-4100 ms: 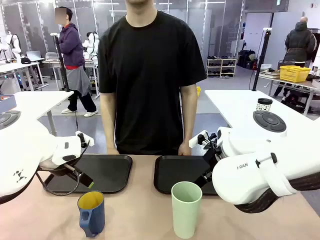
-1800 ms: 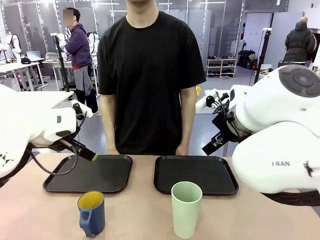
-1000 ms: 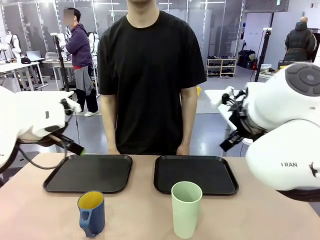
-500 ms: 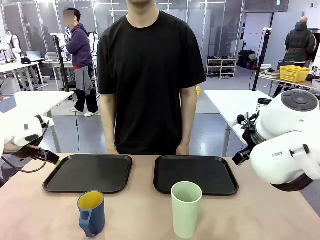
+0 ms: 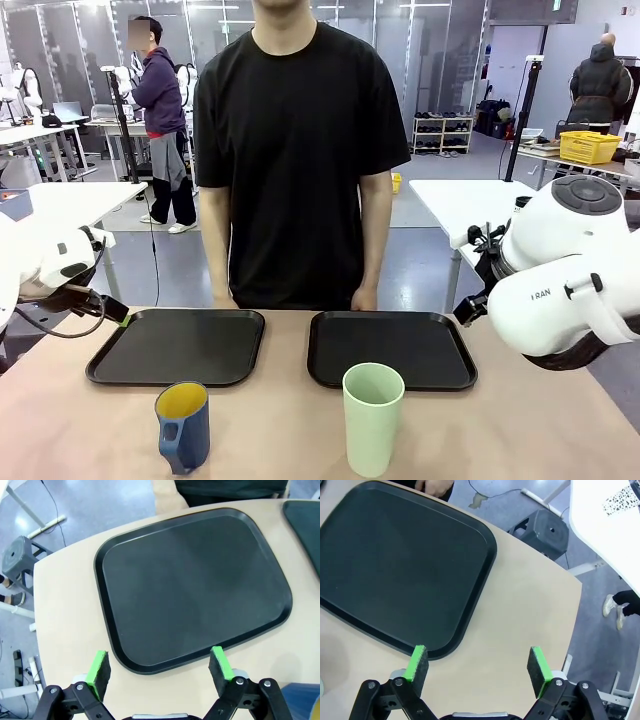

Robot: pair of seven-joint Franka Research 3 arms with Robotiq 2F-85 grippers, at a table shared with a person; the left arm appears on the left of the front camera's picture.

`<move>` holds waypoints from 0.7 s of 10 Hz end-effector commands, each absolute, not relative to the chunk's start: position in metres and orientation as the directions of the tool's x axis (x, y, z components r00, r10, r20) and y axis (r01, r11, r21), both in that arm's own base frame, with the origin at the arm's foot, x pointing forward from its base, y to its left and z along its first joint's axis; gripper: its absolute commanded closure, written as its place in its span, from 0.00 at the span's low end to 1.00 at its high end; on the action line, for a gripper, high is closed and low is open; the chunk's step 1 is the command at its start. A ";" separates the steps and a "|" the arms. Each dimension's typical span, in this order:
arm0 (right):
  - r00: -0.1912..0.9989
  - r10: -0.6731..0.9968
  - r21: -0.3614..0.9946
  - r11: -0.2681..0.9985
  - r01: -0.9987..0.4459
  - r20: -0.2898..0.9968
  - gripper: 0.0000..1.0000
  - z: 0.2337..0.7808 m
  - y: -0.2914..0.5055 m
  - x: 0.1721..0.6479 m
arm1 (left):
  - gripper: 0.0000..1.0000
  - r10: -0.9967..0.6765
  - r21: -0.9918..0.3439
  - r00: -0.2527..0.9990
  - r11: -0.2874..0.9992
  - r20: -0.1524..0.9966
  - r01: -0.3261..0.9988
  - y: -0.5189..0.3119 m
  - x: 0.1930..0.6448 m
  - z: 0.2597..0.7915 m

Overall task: Sort and store the cups by type.
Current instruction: Pick up the Reusable plastic cup.

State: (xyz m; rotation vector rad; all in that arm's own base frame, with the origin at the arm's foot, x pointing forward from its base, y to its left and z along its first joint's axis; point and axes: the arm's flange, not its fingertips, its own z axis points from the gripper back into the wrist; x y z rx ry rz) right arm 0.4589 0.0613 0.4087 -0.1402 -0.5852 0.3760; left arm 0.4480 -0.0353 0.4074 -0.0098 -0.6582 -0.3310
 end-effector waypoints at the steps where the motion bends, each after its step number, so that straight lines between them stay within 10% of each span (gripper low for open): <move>1: 0.767 0.388 -0.241 0.921 -0.305 0.512 0.00 0.406 0.059 0.459 | 0.00 -0.302 0.101 0.742 0.947 0.599 0.304 -0.033 0.448 0.407; 7: 0.767 0.388 -0.241 0.921 -0.305 0.512 0.00 0.406 0.059 0.459 | 0.00 -0.302 0.101 0.742 0.947 0.599 0.304 -0.033 0.448 0.407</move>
